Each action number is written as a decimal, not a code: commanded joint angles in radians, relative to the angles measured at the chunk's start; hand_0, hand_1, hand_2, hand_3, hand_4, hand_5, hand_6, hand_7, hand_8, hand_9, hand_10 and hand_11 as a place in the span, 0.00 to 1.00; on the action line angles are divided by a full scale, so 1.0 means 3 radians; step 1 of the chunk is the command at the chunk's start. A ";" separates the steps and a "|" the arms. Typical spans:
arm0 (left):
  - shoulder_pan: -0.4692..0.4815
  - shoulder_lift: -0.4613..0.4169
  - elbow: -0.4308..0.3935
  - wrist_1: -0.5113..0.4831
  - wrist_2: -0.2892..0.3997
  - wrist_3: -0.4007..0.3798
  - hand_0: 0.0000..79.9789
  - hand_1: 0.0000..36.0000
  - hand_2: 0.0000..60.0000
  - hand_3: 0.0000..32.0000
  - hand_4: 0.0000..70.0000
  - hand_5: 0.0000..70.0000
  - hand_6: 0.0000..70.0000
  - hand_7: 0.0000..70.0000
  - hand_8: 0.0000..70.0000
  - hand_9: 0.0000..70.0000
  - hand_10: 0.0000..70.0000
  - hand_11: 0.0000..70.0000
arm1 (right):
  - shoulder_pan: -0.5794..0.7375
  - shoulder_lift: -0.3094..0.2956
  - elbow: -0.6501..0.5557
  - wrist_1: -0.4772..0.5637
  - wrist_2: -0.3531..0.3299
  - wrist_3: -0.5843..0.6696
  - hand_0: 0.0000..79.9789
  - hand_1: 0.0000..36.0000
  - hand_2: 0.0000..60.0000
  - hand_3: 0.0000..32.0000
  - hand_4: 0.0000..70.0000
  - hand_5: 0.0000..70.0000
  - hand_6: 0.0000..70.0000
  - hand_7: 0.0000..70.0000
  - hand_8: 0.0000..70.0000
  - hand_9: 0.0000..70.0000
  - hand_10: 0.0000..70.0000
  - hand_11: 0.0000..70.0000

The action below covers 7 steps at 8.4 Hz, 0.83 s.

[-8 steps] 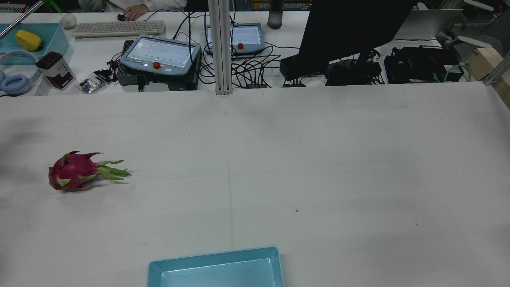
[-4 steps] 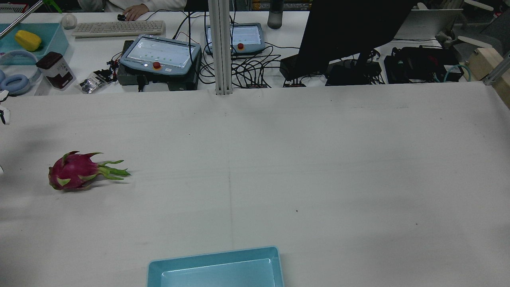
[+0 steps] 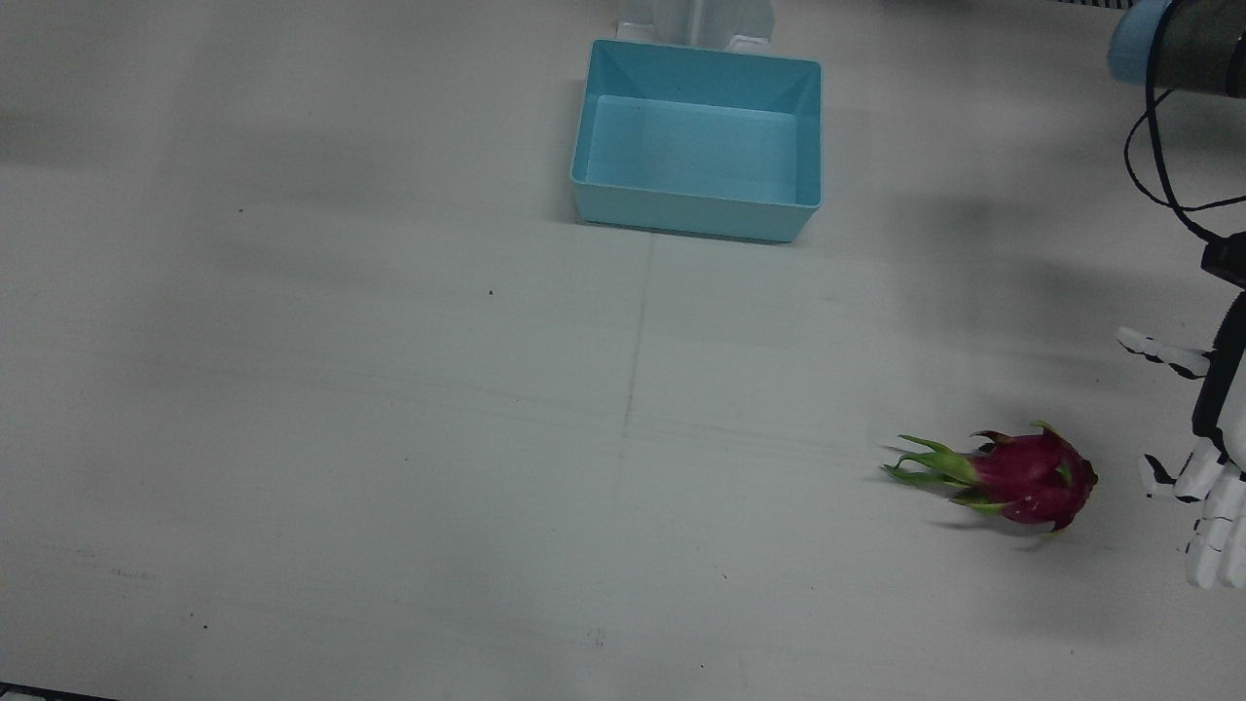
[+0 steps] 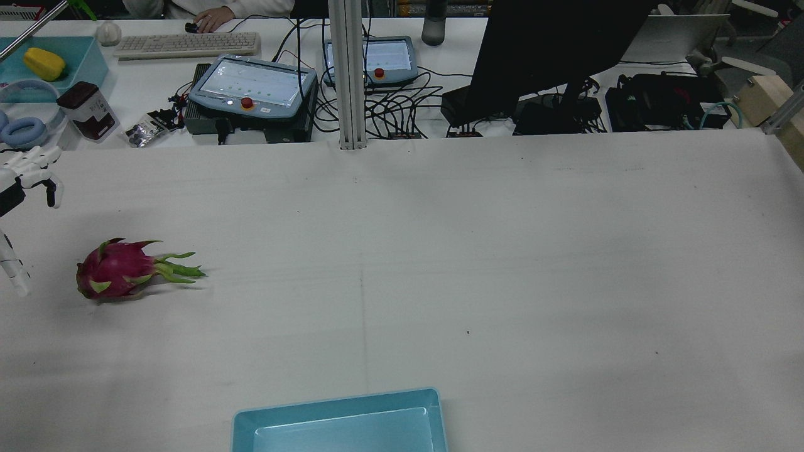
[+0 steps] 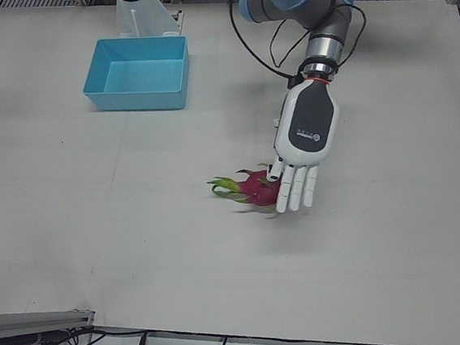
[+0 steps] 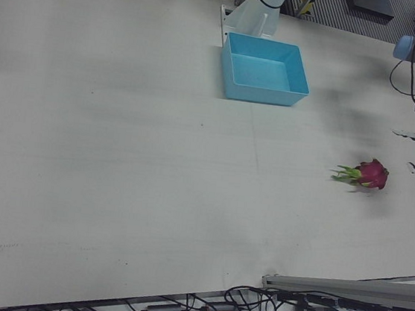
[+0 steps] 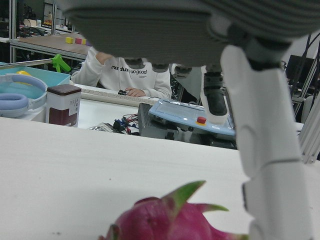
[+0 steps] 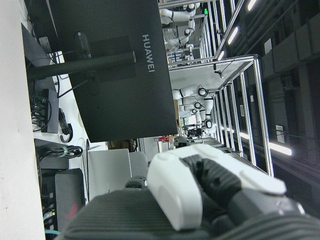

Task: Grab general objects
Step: 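Move the left hand down beside the pink dragon fruit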

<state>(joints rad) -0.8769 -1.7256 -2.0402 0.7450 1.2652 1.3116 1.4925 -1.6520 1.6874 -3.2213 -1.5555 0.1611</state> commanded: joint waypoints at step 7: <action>0.0760 -0.0548 0.0499 0.1035 -0.1497 -0.0588 0.55 0.23 0.00 0.82 0.00 0.00 0.00 0.00 0.00 0.00 0.00 0.00 | 0.0000 0.0000 0.0000 0.0000 0.0000 0.0000 0.00 0.00 0.00 0.00 0.00 0.00 0.00 0.00 0.00 0.00 0.00 0.00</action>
<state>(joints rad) -0.6158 -1.8878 -1.9623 1.0650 0.8122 1.1593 1.4925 -1.6521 1.6874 -3.2214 -1.5554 0.1611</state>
